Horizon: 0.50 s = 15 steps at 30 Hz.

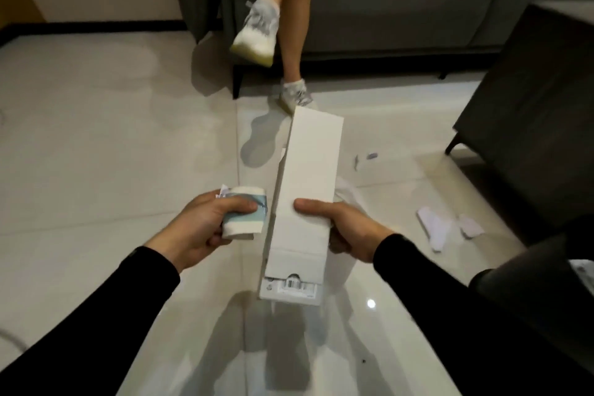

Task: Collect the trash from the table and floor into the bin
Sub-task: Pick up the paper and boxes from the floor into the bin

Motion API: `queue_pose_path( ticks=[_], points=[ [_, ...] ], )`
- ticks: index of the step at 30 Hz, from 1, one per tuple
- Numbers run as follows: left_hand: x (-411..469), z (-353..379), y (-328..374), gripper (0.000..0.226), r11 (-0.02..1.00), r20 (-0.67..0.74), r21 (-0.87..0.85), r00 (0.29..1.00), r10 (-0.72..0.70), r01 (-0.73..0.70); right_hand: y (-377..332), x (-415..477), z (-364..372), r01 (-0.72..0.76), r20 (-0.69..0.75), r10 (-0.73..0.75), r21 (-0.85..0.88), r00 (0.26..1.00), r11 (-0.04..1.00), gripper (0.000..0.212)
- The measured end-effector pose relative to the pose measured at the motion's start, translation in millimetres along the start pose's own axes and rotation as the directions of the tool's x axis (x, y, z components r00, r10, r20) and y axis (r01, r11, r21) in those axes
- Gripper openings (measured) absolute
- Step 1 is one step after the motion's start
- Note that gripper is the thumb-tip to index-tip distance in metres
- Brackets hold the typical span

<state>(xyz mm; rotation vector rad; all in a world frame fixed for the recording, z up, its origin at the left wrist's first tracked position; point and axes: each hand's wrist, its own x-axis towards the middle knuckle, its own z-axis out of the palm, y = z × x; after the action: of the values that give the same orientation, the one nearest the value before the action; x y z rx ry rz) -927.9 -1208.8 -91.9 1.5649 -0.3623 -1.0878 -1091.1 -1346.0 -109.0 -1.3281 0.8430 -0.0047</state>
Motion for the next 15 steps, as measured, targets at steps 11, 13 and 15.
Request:
queue_pose_path(
  ticks=[11, 13, 15],
  points=[
    [-43.2, 257.3, 91.1, 0.024, 0.967, 0.439, -0.080, 0.862, 0.253, -0.243, -86.4, -256.1, -220.8, -0.255, -0.396, 0.080, -0.412, 0.915, 0.875, 0.064],
    [-50.9, 303.6, 88.7, 0.024, 0.968, 0.514, -0.035, 0.826, 0.231, -0.249, -83.2, -292.0, -252.1, -0.403, -0.494, 0.130, -0.501, 0.860, 0.766, 0.072],
    [-53.8, 345.7, 80.7, 0.020, 0.962, 0.560, 0.064, 0.807, 0.186, -0.266, -72.1, -319.1, -280.5, -0.527, -0.592, 0.167, -0.510, 0.789, 0.680, 0.081]
  ],
)
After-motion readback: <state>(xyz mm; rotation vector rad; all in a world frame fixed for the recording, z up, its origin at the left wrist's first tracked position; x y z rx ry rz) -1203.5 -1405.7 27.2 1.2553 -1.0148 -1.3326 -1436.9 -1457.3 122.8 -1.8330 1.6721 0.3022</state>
